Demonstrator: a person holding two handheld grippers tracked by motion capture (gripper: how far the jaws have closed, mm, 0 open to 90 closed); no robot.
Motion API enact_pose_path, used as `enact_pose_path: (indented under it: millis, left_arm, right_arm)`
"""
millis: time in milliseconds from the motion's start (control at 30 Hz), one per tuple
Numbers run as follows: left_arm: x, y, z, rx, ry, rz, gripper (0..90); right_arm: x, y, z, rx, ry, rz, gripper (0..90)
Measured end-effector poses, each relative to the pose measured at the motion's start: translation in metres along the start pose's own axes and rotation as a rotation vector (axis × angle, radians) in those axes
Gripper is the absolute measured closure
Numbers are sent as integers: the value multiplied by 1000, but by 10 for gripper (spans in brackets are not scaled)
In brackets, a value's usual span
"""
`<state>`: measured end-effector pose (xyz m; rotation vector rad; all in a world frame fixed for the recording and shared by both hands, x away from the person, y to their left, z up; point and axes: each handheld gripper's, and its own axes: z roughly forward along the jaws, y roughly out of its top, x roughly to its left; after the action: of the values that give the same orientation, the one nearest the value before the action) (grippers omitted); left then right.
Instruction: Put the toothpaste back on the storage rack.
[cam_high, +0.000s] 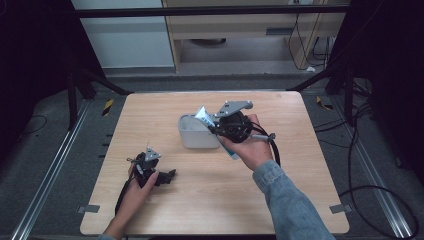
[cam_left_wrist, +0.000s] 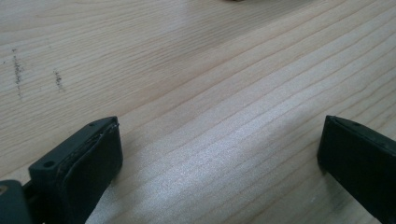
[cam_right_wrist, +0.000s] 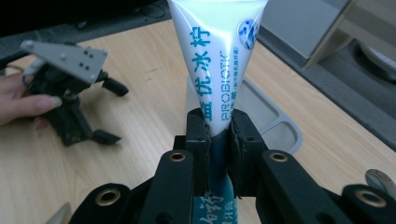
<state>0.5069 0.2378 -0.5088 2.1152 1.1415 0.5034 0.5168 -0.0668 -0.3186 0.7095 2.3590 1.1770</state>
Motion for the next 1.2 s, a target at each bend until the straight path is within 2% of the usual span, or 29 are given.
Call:
enact_pose_path:
  millis: [267,367,467,733,933,1200]
  left_arm:
    - [0,0,0,0,1,-1,0]
    - [0,0,0,-1,1,-2,0]
    - [0,0,0,-1,2,-3,0]
    - [-1,-1,-1,2,7,-5,0]
    - [-1,-1,-1,2,9,-6,0]
    - [-1,0,-1,3,9,-6,0]
  right_arm:
    - [3,17,-1,-98,-55,61,797]
    - [1,23,0,-130,-58,85,797]
    - [1,29,2,-154,-71,109,797]
    - [4,48,7,-193,-106,129,797]
    - [-6,63,11,-255,-113,168,797]
    - [-25,71,23,-284,-151,210,797]
